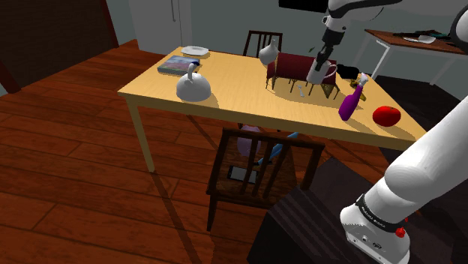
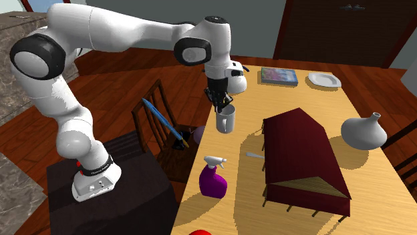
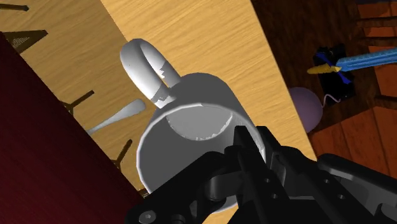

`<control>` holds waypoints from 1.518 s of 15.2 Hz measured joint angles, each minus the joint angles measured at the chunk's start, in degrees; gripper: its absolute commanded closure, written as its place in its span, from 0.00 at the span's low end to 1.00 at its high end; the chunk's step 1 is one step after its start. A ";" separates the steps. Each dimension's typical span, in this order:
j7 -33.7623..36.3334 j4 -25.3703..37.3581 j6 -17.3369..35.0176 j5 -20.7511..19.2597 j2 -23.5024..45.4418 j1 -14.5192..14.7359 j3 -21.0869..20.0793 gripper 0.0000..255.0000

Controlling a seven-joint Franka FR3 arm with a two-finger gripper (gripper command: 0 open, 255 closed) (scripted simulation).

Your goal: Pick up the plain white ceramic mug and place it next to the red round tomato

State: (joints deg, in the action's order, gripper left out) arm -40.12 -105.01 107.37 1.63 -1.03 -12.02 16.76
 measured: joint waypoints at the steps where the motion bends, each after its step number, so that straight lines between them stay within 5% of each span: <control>1: -1.20 -0.63 -0.12 -0.16 -0.75 -0.62 0.64 1.00; 14: -18.35 -3.28 -0.52 -0.76 -3.46 -8.70 9.89 1.00; 23: -31.57 0.85 -1.70 1.64 0.64 -14.56 16.71 1.00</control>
State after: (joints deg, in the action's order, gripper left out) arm -71.69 -104.15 105.67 3.27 -0.40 -26.58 33.47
